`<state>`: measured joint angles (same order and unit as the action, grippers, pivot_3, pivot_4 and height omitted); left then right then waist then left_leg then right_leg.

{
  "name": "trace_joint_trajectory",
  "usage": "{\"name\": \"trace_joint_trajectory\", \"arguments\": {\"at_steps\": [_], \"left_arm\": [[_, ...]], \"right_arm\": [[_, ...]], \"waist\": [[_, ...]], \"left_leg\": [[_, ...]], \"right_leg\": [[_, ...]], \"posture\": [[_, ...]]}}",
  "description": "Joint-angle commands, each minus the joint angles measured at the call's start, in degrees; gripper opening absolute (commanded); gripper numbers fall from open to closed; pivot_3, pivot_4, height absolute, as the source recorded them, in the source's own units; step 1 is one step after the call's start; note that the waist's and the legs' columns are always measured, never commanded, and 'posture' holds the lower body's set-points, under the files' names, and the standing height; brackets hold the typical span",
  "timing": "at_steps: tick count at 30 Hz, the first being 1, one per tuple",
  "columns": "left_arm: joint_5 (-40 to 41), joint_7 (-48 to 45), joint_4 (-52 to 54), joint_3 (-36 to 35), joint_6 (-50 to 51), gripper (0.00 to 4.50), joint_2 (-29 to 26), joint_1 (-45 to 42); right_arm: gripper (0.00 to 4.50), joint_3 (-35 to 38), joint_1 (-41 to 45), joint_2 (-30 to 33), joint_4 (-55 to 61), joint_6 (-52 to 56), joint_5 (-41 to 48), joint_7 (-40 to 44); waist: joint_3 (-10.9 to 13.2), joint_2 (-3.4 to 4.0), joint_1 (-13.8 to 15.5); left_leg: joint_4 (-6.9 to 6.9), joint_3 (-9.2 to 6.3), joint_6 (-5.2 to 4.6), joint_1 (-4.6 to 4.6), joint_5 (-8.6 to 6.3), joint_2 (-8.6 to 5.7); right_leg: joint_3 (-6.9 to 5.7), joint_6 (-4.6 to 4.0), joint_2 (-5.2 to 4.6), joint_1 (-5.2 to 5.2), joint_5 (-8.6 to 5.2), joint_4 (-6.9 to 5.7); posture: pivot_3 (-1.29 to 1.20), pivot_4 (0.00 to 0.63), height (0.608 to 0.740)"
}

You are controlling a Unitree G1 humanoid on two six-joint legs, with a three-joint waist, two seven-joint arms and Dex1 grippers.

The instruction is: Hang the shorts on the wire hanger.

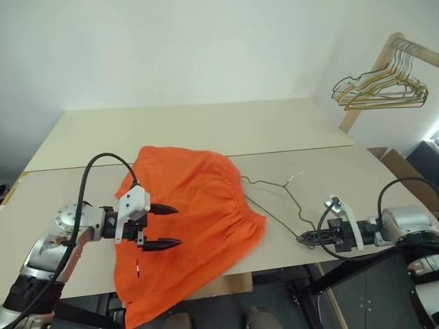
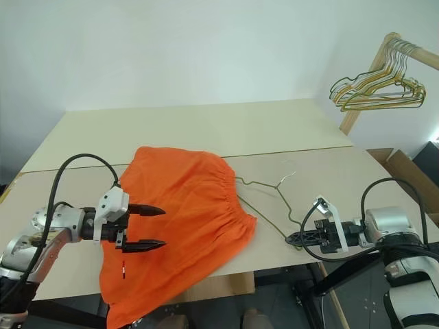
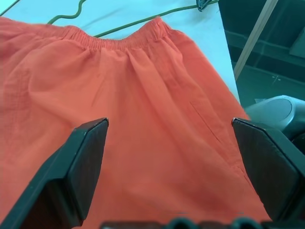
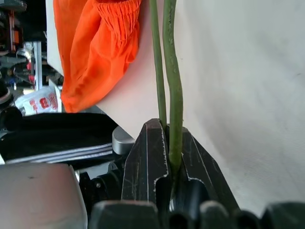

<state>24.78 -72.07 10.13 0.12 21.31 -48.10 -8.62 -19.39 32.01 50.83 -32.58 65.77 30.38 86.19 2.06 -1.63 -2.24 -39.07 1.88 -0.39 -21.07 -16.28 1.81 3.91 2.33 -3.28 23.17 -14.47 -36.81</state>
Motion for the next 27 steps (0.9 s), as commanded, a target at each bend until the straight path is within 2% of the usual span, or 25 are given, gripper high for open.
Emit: {"name": "trace_joint_trajectory", "arguments": {"at_steps": [1,9,18,27], "left_arm": [[0.32,0.59,1.37,-1.71,-0.78,4.49,-0.69,0.91],[-0.51,1.69,2.94,-1.48,-1.2,4.49,-1.03,3.39],[-2.57,2.16,2.18,0.02,-1.87,4.49,-0.37,2.18],[-3.23,2.1,1.98,0.48,-2.26,4.49,-0.2,2.31]], "right_arm": [[0.0,-1.56,0.96,2.36,2.23,-3.68,1.24,6.07],[0.0,-8.45,0.71,7.16,6.64,-5.39,8.91,6.31],[0.0,-7.52,11.6,-3.91,-11.84,-0.49,1.65,5.72],[0.0,-14.27,8.55,-0.23,-2.19,-3.1,7.89,6.31]], "waist": [[0.0,0.0,0.0],[0.0,0.01,0.25],[0.0,0.02,0.07],[0.0,0.04,1.51]], "left_leg": [[0.0,0.0,0.0,0.0,0.0,0.0],[-0.01,-0.02,0.0,0.05,0.0,0.02],[-0.04,-0.01,0.0,0.09,0.01,0.02],[-0.05,-0.01,0.0,-0.01,0.01,0.01]], "right_leg": [[0.0,0.0,0.0,0.0,0.0,-0.01],[0.0,-0.01,0.0,-0.01,0.0,-0.07],[0.02,-0.06,0.04,-0.02,0.03,-0.15],[-0.02,-0.05,-0.03,0.07,0.03,-0.15]], "posture": [[0.01,0.0,0.74],[0.03,0.0,0.74],[0.03,0.0,0.74],[0.03,0.0,0.74]]}}
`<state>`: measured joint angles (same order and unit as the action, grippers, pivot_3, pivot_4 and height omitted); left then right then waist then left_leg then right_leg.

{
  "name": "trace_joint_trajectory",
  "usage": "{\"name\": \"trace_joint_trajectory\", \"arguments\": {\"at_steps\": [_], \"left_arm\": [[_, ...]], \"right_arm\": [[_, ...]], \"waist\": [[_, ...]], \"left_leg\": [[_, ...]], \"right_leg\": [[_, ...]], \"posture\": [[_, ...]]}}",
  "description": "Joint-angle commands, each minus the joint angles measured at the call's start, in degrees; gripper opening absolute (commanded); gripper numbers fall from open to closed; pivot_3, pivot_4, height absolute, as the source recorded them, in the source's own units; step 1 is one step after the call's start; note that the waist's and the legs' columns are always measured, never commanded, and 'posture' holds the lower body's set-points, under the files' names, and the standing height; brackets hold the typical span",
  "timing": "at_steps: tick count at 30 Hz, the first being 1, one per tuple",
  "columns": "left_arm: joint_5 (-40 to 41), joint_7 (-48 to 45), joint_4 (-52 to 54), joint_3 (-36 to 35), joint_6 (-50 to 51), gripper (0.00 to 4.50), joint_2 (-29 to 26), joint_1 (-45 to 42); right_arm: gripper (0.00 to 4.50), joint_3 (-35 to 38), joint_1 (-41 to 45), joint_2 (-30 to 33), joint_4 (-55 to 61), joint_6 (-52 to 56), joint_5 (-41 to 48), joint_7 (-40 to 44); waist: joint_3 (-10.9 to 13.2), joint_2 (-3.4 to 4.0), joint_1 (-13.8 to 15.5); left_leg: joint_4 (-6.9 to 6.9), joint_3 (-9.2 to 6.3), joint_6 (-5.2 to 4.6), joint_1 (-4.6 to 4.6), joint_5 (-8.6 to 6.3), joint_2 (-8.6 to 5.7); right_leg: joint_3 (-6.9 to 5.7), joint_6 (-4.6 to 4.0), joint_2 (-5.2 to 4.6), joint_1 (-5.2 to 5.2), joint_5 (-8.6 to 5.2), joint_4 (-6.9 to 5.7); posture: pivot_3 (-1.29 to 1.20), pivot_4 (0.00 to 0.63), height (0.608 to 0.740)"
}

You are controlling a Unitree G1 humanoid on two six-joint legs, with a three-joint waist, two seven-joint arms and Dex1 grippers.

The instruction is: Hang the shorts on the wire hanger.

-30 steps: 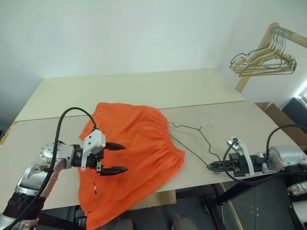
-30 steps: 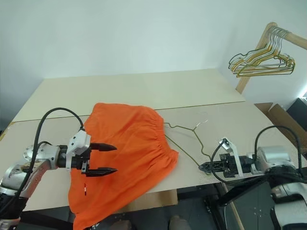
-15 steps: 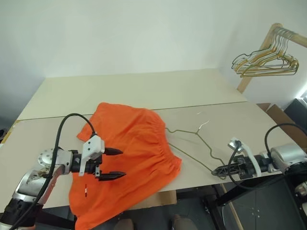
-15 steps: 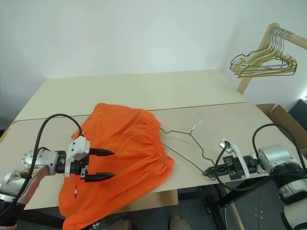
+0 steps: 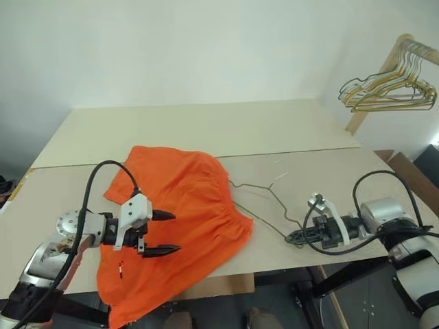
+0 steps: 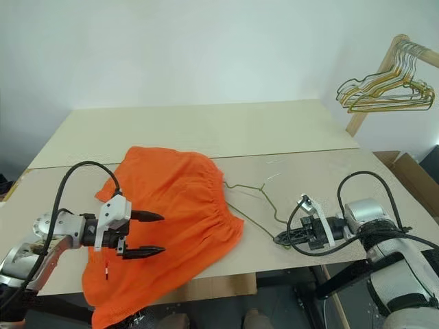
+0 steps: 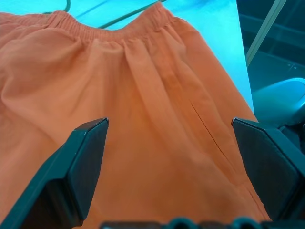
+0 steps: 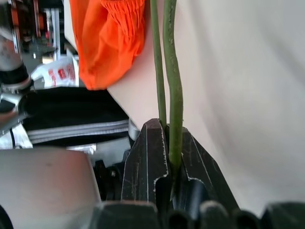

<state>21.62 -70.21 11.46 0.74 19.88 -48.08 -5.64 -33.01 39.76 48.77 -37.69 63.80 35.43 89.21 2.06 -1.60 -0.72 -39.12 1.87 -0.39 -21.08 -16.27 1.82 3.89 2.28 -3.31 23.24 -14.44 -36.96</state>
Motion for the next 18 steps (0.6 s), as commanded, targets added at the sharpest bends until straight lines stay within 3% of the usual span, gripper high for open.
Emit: {"name": "trace_joint_trajectory", "arguments": {"at_steps": [1,9,14,18], "left_arm": [[-0.12,0.29,0.68,-0.07,-0.82,4.49,-0.18,-0.68],[-0.91,0.61,0.35,0.49,-1.53,4.49,-0.07,-0.32],[-1.64,0.88,0.41,1.15,-1.89,4.49,0.44,-0.21],[-1.87,0.72,0.26,1.66,-2.15,4.49,0.45,-0.39]], "right_arm": [[0.0,-1.19,1.16,2.01,2.65,-1.13,2.96,3.29],[0.0,-4.87,0.29,7.36,4.11,-5.03,6.1,3.29],[0.0,-3.42,0.82,7.4,2.44,1.38,10.18,3.29],[0.0,-4.62,-1.11,9.98,9.2,2.24,15.59,3.29]], "waist": [[0.0,0.0,-0.01],[0.0,0.01,-0.06],[0.0,0.0,-0.12],[0.0,0.01,-0.06]], "left_leg": [[-0.01,0.01,0.0,0.01,0.0,0.0],[-0.03,0.01,0.0,0.03,0.0,0.01],[-0.03,0.01,0.0,0.04,0.0,0.01],[-0.03,-0.01,0.0,0.03,0.0,0.01]], "right_leg": [[0.0,0.0,0.0,0.0,0.0,-0.03],[0.0,0.0,0.02,-0.01,0.0,-0.03],[0.0,-0.01,0.03,-0.02,0.0,-0.04],[0.0,-0.01,0.02,-0.02,0.0,-0.04]], "posture": [[0.03,0.0,0.74],[0.03,0.0,0.74],[0.02,0.0,0.74],[0.02,0.0,0.74]]}}
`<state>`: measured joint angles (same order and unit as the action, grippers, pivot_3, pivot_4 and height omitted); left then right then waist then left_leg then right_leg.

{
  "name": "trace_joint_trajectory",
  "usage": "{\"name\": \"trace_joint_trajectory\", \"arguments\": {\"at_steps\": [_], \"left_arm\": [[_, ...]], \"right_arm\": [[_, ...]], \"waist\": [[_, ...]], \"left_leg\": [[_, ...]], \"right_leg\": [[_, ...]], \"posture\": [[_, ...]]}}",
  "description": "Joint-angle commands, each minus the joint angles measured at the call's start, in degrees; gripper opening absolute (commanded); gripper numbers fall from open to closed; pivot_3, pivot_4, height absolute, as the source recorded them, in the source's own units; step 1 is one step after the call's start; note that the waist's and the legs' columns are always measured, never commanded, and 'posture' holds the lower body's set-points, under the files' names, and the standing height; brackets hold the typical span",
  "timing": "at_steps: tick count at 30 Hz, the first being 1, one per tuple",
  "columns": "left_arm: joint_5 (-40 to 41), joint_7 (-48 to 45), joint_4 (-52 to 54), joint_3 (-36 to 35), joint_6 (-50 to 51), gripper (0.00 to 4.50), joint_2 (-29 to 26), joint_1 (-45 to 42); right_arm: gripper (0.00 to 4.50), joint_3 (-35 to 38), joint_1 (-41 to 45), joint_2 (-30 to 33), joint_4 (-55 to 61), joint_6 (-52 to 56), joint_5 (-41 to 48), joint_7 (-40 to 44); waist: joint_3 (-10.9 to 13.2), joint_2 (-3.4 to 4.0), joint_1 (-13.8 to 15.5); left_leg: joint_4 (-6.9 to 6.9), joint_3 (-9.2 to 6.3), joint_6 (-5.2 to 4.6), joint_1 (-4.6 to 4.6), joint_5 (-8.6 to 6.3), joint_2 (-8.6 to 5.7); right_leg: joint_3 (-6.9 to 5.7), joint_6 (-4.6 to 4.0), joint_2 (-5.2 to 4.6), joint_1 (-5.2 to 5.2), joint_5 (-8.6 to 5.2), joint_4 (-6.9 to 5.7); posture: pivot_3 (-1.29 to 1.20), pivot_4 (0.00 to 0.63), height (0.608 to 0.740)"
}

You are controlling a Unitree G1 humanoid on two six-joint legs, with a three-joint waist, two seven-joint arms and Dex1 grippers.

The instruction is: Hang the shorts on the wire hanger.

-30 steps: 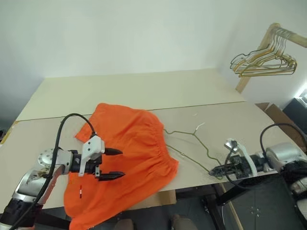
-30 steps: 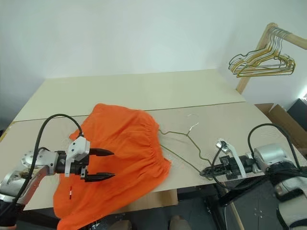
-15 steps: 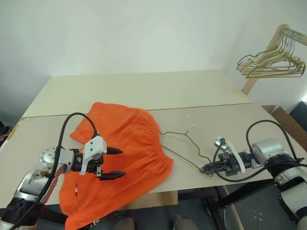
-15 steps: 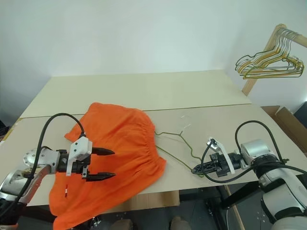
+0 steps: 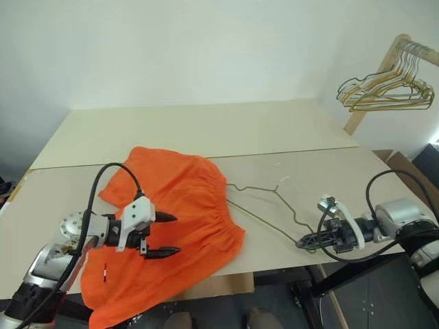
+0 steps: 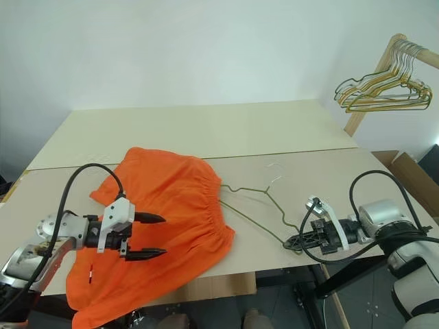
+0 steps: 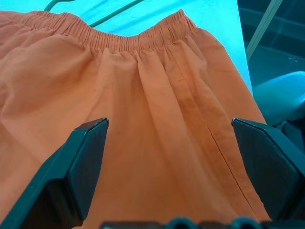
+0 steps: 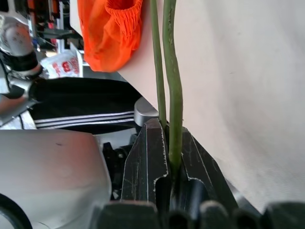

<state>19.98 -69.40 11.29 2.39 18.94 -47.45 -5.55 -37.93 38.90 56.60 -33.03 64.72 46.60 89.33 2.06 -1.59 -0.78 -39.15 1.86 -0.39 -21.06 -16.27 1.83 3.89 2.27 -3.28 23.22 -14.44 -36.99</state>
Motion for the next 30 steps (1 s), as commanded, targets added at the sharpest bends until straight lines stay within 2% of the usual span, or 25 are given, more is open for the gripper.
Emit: {"name": "trace_joint_trajectory", "arguments": {"at_steps": [1,4,11,16,23,27,30], "left_arm": [[-0.37,-0.12,0.24,0.13,-1.33,4.49,-0.2,-0.59],[-0.76,-0.18,-0.09,0.35,-1.66,4.49,-0.26,-0.77],[-1.76,0.29,-0.42,1.34,-2.55,4.49,0.11,-0.83],[-2.21,0.56,-0.22,1.61,-2.74,4.49,0.38,-0.49],[-2.37,1.49,0.03,1.42,-2.95,4.49,0.62,0.05],[-2.36,1.88,0.32,1.28,-2.99,4.49,0.54,0.56],[-2.45,2.25,0.62,1.36,-3.04,4.49,0.69,0.88]], "right_arm": [[0.0,0.0,-0.44,2.2,5.39,1.46,4.7,3.17],[0.0,-0.77,-0.59,1.67,6.28,2.08,5.34,3.17],[0.0,0.2,4.65,-7.45,-7.07,2.58,-2.68,3.17],[0.0,0.74,6.91,-11.17,-11.54,0.28,-6.11,3.17],[0.0,-1.96,6.77,-9.87,-5.73,-1.75,-1.67,3.17],[0.0,-0.43,8.34,-11.13,-8.17,-0.87,-0.03,3.17],[0.0,2.26,10.69,-14.66,-14.63,-0.45,-2.96,3.17]], "waist": [[0.0,0.0,0.0],[0.0,0.0,-0.08],[-0.01,0.0,-0.14],[-0.01,0.0,-0.03],[-0.02,0.01,0.05],[-0.02,0.01,-0.05],[-0.02,0.01,-0.1]], "left_leg": [[0.0,0.0,0.0,0.0,0.0,0.0],[0.0,0.0,0.0,0.02,0.0,0.01],[-0.03,0.01,0.0,0.01,0.0,0.01],[-0.03,0.01,0.0,-0.01,0.0,0.0],[-0.03,0.0,0.0,0.0,0.0,0.01],[-0.03,-0.02,0.0,0.0,0.0,0.01],[-0.03,-0.01,0.0,0.01,0.0,0.01]], "right_leg": [[0.0,0.0,0.0,0.0,0.0,0.0],[0.0,0.0,0.0,-0.01,0.0,0.0],[0.0,-0.02,0.03,-0.01,0.01,-0.02],[0.0,-0.01,0.01,0.01,0.01,0.0],[-0.01,-0.01,0.0,0.0,0.01,-0.04],[-0.01,-0.01,0.02,0.01,0.01,-0.04],[-0.01,-0.02,0.02,0.01,0.02,-0.05]], "posture": [[0.02,0.0,0.74],[0.02,0.0,0.74],[0.02,0.0,0.74],[0.03,0.0,0.74],[0.04,0.0,0.74],[0.05,0.0,0.74],[0.05,0.0,0.74]]}}
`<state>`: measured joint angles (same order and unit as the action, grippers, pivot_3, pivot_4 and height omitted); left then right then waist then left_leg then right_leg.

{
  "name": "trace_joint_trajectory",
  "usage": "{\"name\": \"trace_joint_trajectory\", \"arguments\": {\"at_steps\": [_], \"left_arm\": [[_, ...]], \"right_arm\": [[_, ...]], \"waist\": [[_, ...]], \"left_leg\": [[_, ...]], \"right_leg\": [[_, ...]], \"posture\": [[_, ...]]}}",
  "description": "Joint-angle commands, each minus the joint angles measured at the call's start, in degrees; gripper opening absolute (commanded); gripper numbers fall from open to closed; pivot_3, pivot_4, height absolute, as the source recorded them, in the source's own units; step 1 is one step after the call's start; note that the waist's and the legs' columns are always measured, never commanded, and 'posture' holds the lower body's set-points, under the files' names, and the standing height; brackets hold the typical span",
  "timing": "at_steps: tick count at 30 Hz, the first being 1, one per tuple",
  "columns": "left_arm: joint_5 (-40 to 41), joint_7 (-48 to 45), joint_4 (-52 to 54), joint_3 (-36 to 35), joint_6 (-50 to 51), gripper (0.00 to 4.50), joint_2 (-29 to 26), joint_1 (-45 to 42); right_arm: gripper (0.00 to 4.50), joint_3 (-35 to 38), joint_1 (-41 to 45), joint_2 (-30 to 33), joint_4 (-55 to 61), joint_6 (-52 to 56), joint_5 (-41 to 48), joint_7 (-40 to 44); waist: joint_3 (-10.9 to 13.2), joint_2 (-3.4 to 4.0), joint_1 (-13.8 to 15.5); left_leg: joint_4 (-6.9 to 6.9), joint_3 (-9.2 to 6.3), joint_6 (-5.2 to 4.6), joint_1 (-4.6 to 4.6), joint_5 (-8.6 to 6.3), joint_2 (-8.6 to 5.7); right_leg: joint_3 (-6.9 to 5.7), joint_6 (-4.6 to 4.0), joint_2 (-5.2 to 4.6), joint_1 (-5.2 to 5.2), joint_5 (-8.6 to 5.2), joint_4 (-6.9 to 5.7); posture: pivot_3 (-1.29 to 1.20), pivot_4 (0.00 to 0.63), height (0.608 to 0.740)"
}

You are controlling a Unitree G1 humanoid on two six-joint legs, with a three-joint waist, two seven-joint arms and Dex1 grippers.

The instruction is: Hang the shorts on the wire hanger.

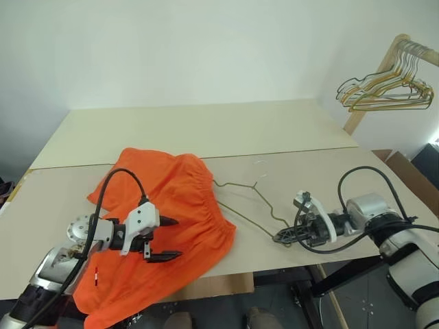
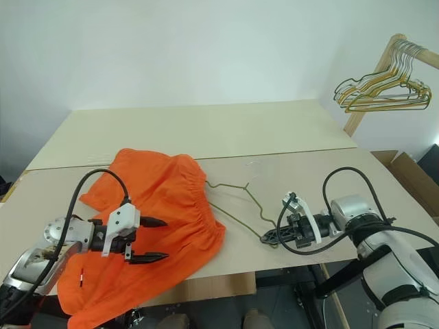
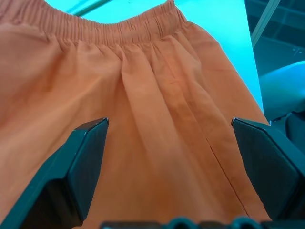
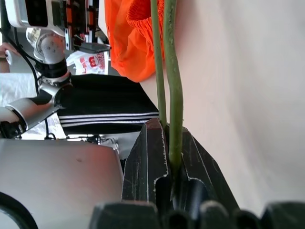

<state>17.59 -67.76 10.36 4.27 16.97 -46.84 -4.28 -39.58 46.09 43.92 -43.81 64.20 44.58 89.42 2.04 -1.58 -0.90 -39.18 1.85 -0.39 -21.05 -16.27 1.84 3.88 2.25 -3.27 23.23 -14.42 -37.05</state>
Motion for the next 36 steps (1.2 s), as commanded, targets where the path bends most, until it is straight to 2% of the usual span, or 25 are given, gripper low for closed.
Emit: {"name": "trace_joint_trajectory", "arguments": {"at_steps": [1,6,13,18,24,36], "left_arm": [[-0.09,0.69,1.63,-0.51,-1.1,4.49,0.1,-0.33],[0.01,1.32,1.93,-0.58,-1.13,4.49,0.22,-0.03],[-0.09,1.67,2.35,-0.25,-1.35,4.49,0.17,0.97],[-0.01,1.67,1.29,0.16,-1.31,4.49,0.88,-0.88],[-0.22,4.96,-2.19,-1.4,-1.99,4.49,4.4,-6.38],[-5.07,17.76,-11.42,-5.52,-3.41,4.49,7.35,-12.66]], "right_arm": [[0.0,4.57,4.08,-2.87,-5.49,-0.09,-1.91,3.08],[0.0,9.61,4.33,-4.53,-10.23,-3.75,-6.58,3.08],[0.0,15.24,2.87,-3.99,-13.54,-2.43,-10.46,3.08],[0.0,13.69,-0.6,-2.42,-7.05,-2.0,-10.96,3.08],[0.0,12.15,-3.0,-1.48,-1.71,-2.16,-11.36,3.08],[0.0,13.88,-1.36,-0.99,-6.87,-2.98,-14.56,3.08]], "waist": [[0.0,0.0,0.01],[0.0,0.0,0.7],[0.0,0.01,0.96],[-0.01,0.02,0.85],[-0.02,0.03,0.63],[-0.04,0.0,0.19]], "left_leg": [[0.0,0.0,0.0,0.0,0.0,-0.01],[0.0,-0.03,0.0,-0.04,0.0,-0.02],[0.0,0.0,0.0,-0.03,0.0,-0.01],[0.0,0.0,0.0,-0.03,0.0,-0.02],[0.0,-0.01,0.01,-0.01,0.0,-0.02],[-0.04,-0.05,0.01,-0.01,0.0,-0.04]], "right_leg": [[0.0,0.0,0.0,0.0,0.0,-0.01],[-0.04,0.01,-0.02,0.0,0.0,0.01],[-0.05,0.0,-0.02,0.01,0.0,0.0],[-0.05,0.01,-0.02,0.0,0.0,-0.02],[-0.04,0.01,-0.01,-0.01,0.0,-0.02],[-0.05,0.01,-0.03,-0.06,0.01,-0.01]], "posture": [[0.05,0.0,0.74],[0.05,0.0,0.74],[0.05,0.0,0.74],[0.03,0.0,0.74],[0.02,0.0,0.74],[0.02,0.0,0.74]]}}
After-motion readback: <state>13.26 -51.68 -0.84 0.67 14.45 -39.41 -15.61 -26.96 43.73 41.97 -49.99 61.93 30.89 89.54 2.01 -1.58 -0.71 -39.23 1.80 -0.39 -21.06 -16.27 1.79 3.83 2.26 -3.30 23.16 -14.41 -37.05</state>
